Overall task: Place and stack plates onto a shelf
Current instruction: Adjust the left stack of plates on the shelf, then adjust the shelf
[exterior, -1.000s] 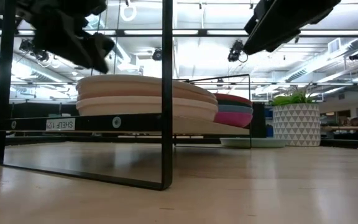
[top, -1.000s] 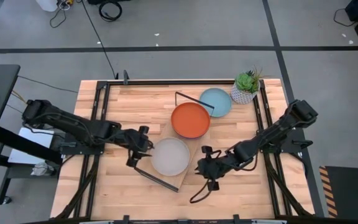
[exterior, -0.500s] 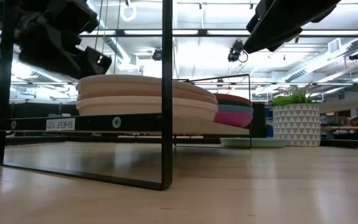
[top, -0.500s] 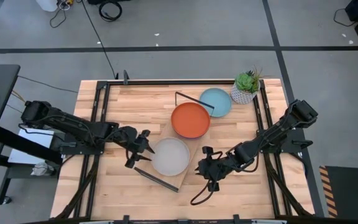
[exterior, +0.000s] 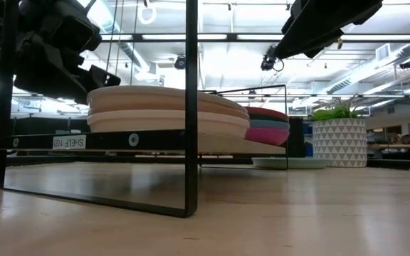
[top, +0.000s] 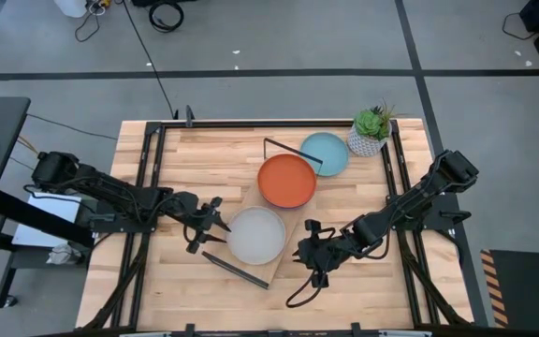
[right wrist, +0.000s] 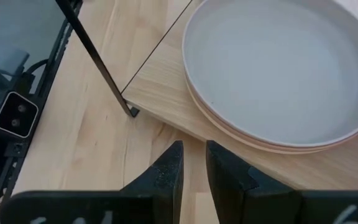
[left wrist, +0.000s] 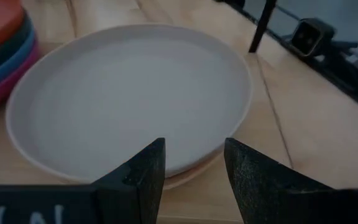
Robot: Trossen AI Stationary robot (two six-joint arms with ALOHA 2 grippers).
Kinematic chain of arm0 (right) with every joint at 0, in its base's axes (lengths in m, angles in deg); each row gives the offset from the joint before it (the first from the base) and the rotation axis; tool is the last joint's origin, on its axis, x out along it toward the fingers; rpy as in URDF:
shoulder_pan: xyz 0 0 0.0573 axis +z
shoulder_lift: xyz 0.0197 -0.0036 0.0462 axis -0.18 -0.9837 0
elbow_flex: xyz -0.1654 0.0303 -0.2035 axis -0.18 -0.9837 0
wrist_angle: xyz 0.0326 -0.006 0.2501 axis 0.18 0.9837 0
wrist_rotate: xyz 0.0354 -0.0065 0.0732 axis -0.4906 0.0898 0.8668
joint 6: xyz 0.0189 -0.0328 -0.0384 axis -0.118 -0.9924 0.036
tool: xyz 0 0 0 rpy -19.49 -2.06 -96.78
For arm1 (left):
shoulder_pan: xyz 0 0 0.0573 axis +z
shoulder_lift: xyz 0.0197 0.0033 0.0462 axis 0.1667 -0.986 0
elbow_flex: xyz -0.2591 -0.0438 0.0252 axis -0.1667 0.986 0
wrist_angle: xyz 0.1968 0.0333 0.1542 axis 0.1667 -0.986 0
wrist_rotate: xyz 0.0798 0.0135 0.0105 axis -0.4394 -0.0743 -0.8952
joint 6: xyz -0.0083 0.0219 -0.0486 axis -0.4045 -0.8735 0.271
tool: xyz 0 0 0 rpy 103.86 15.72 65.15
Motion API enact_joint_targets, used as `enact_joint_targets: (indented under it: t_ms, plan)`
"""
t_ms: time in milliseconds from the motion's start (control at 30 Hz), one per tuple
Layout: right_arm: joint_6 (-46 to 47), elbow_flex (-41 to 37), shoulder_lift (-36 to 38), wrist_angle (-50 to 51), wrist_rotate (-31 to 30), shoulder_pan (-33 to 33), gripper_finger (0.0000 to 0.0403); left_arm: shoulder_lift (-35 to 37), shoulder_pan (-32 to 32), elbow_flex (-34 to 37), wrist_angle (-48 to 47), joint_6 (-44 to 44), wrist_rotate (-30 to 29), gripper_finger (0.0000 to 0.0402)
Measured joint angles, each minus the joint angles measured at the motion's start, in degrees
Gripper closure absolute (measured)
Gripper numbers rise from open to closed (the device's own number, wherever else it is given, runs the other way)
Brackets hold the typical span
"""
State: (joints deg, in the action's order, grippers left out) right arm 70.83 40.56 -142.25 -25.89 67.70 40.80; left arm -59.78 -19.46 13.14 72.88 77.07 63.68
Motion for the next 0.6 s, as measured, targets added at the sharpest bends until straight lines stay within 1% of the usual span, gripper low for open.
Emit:
enact_joint_targets:
  t_ms: [133, 200, 300, 500, 600]
  plan:
    - [0.0, 0.0, 0.0, 0.0, -0.2, 0.0, 0.0328, 0.1, 0.0, -0.3, 0.4, 2.3, 1.6, 0.0230]
    - [0.0, 0.0, 0.0, 0.0, -0.2, 0.0, 0.0328, 0.1, 0.0, -0.3, 0.3, 2.7, 1.7, 0.0230]
    - [0.0, 0.0, 0.0, 0.0, -0.2, 0.0, 0.0328, 0.1, 0.0, -0.3, 0.1, 3.0, 3.3, 0.0230]
    - [-0.5, 0.0, 0.1, 0.1, -0.2, 0.0, 0.0328, -1.1, 0.0, -0.4, -3.3, 5.6, 2.7, 0.0230]
    - [-0.6, 0.0, 0.1, 0.0, -0.2, 0.0, 0.0328, -0.9, 0.0, -0.3, -0.1, 6.1, 4.7, 0.0230]
